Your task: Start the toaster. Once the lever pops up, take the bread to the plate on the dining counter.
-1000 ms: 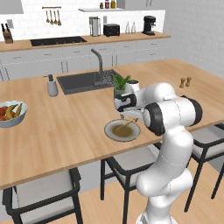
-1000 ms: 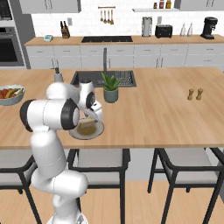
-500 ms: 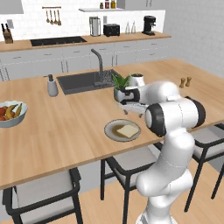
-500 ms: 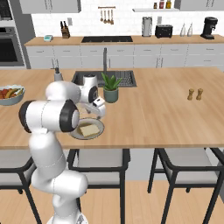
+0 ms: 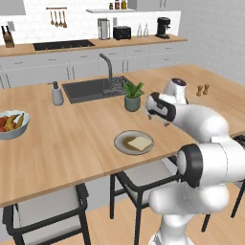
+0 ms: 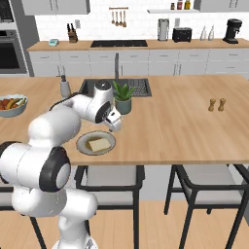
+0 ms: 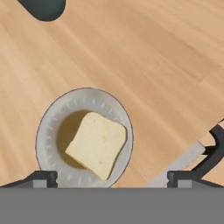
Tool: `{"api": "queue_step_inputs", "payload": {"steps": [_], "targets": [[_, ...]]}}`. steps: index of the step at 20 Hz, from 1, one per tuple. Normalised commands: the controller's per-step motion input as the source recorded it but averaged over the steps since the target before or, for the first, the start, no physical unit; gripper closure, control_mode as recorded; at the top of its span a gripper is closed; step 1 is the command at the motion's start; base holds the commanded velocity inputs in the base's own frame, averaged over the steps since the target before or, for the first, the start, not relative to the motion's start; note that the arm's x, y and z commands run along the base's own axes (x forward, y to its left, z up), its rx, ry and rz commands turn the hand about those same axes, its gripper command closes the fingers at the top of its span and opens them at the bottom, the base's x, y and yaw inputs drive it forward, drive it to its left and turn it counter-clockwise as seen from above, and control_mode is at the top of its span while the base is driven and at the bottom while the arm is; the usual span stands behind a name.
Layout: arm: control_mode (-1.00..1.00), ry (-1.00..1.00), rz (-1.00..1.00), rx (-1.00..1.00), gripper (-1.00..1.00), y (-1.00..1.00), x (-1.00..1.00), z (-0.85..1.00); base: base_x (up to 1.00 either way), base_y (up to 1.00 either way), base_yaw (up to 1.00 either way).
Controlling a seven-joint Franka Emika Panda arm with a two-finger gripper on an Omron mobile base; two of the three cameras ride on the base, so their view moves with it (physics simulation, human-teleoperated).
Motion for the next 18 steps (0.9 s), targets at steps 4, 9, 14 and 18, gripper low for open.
{"api": "queue_step_inputs", "payload": {"steps": [4, 9, 14, 18], "targets": [[-1.0, -0.39, 0.0, 0.02, -1.0, -0.01, -1.0, 0.59, 0.0, 0.0, 0.0], [-1.0, -0.24, 0.05, -0.02, -1.0, -0.07, -1.0, 0.58, 0.0, 0.0, 0.0], [-1.0, -0.12, 0.12, -0.17, -1.0, -0.06, -1.0, 0.38, 0.0, 0.0, 0.0], [-1.0, -0.11, 0.13, -0.23, -1.0, 0.0, -1.0, 0.18, 0.0, 0.0, 0.0]]}}
